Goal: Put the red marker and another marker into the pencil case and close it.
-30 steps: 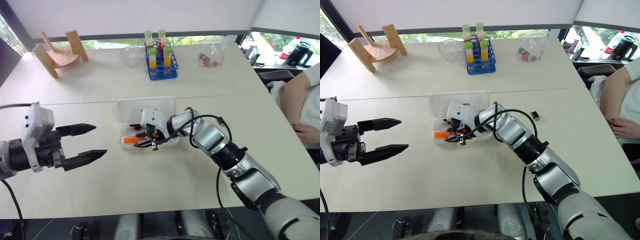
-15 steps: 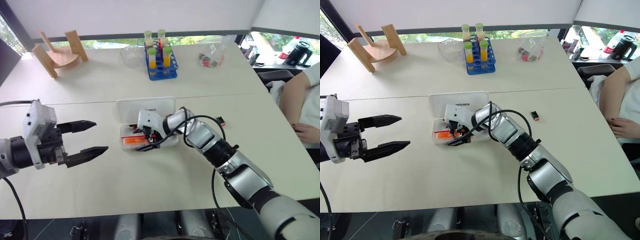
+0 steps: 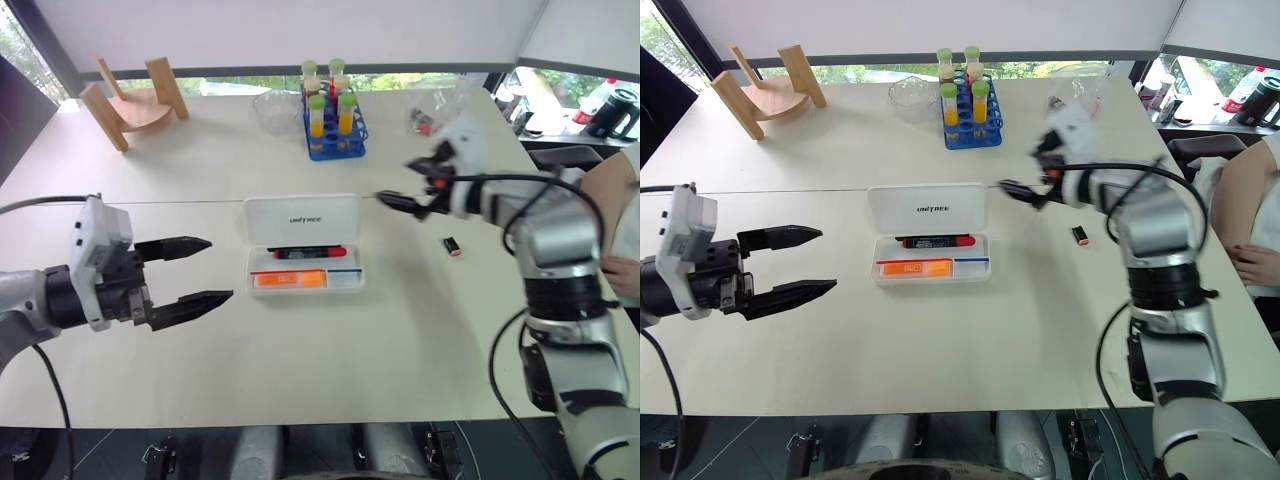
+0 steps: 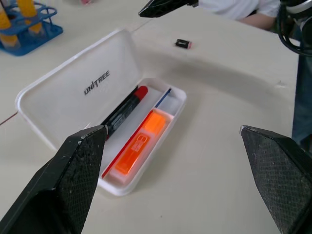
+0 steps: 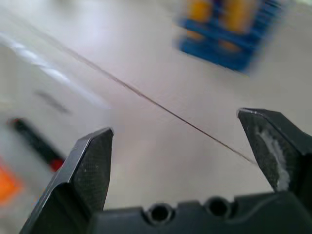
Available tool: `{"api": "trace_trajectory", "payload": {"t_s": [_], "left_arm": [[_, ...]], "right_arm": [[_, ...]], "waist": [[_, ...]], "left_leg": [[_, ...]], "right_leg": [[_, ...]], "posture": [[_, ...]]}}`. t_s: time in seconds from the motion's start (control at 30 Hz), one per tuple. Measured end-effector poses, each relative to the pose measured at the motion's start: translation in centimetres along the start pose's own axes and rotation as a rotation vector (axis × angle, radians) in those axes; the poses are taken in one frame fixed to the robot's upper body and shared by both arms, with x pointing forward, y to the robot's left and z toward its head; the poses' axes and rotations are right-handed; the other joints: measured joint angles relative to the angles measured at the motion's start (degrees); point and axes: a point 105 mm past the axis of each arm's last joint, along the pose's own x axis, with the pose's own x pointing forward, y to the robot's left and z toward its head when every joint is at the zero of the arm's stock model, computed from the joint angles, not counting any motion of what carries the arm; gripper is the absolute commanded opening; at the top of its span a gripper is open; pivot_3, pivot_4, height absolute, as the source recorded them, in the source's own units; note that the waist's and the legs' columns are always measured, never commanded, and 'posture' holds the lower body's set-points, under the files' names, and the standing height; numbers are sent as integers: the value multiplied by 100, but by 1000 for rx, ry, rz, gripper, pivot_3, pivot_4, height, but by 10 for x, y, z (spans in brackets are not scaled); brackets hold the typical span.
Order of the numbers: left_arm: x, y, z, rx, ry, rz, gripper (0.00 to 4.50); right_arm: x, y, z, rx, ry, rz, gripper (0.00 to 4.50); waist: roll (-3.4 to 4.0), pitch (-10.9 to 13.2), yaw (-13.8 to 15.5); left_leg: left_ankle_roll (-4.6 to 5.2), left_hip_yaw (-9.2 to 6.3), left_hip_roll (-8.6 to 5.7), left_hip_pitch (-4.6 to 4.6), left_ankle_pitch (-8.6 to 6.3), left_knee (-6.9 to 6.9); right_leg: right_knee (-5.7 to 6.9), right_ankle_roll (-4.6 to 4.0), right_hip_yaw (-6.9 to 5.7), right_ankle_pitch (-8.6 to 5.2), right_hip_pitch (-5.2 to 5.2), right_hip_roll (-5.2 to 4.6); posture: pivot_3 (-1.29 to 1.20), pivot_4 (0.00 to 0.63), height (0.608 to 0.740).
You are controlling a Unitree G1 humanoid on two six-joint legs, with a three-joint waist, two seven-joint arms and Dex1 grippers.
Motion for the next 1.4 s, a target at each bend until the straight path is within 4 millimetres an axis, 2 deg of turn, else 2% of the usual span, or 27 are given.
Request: {"api": "trace_trajectory", "payload": {"t_s": [0.07, 0.2, 0.4, 0.47, 0.5, 0.73, 0.87, 0.97, 1.0, 1.1, 1.17, 1.2, 1.27, 1.4], "left_arm": [[2, 3, -1, -4, -4, -4, 4500], [7, 7, 1, 16, -12, -26, 4500], [8, 12, -1, 23, -10, -27, 4500], [7, 13, -1, 25, -8, -21, 4500], [7, 13, -1, 26, -8, -20, 4500], [8, 14, -2, 31, -12, -6, 4500], [8, 15, -1, 35, -17, -2, 4500], [8, 15, -1, 35, -17, 4, 4500], [7, 15, -2, 33, -16, 5, 4500], [7, 15, -2, 32, -16, 4, 4500], [7, 16, -2, 30, -15, 4, 4500], [8, 16, -2, 29, -15, 4, 4500], [8, 17, -3, 25, -13, 8, 4500], [8, 17, -4, 24, -14, 14, 4500]], "right_arm": [[-7, -12, -35, 38, 92, -90, 4469], [-9, -4, -88, 93, 206, -124, 4469], [-6, -2, -90, 143, 174, -125, 4469], [-3, -2, -91, 157, 164, -124, 3966], [-1, 0, -92, 170, 156, -115, 3575], [13, 13, -82, 175, 128, -79, 12], [13, 14, -80, 171, 134, -65, 12], [8, 35, -63, 83, 118, 106, 12], [6, 45, -52, 57, 92, 182, 12], [-12, 90, 7, -126, -72, 509, 12], [-23, 115, 31, -243, -150, 667, 12], [-23, 126, 32, -281, -151, 736, 12], [-16, 139, 20, -304, -115, 811, 12], [3, 152, -5, -372, -37, 896, 12]], "waist": [[2, 1, -45], [6, 3, -196], [4, 2, -258], [0, 0, -263], [-1, -1, -269], [-1, -1, -295], [-1, -1, -304], [8, 5, -300], [12, 8, -304], [22, 19, -311], [12, 15, -298], [6, 17, -286], [-4, 22, -236], [-11, 31, -168]], "left_leg": [[1, 13, 3, 3, 0, 0], [2, 27, 9, 10, 0, -1], [2, 31, 11, 14, 0, 4], [2, 31, 12, 16, 0, 5], [2, 31, 12, 17, 0, 6], [2, 29, 12, 19, 0, 12], [2, 29, 12, 18, 0, 12], [3, 28, 12, 15, -1, 6], [4, 28, 13, 14, -1, 4], [6, 24, 16, 14, -3, 3], [6, 11, 16, 13, -3, 3], [6, 9, 15, 13, -3, 4], [6, 11, 11, 13, -3, 11], [6, 16, 10, 11, -3, 18]], "right_leg": [[3, 1, 12, 0, -6, 4], [14, 3, 26, 2, -9, 12], [16, 4, 29, 2, -5, 13], [16, 4, 30, 2, -2, 13], [16, 4, 29, 2, 0, 13], [17, 5, 29, 3, 4, 14], [17, 5, 29, 3, 3, 14], [17, 5, 28, 2, -4, 14], [17, 5, 29, 2, -5, 14], [16, 5, 25, 2, -6, 17], [12, 5, 15, 1, 1, 19], [10, 5, 13, 1, 4, 16], [9, 5, 12, 1, 7, 10], [10, 6, 14, 2, 5, 8]], "posture": [[0, 150, 740], [0, 150, 740], [0, 150, 740], [0, 150, 740], [0, 150, 740], [0, 150, 740], [0, 150, 740], [0, 150, 740], [0, 150, 740], [0, 150, 740], [0, 150, 740], [0, 150, 740], [0, 150, 740], [0, 150, 740]]}}
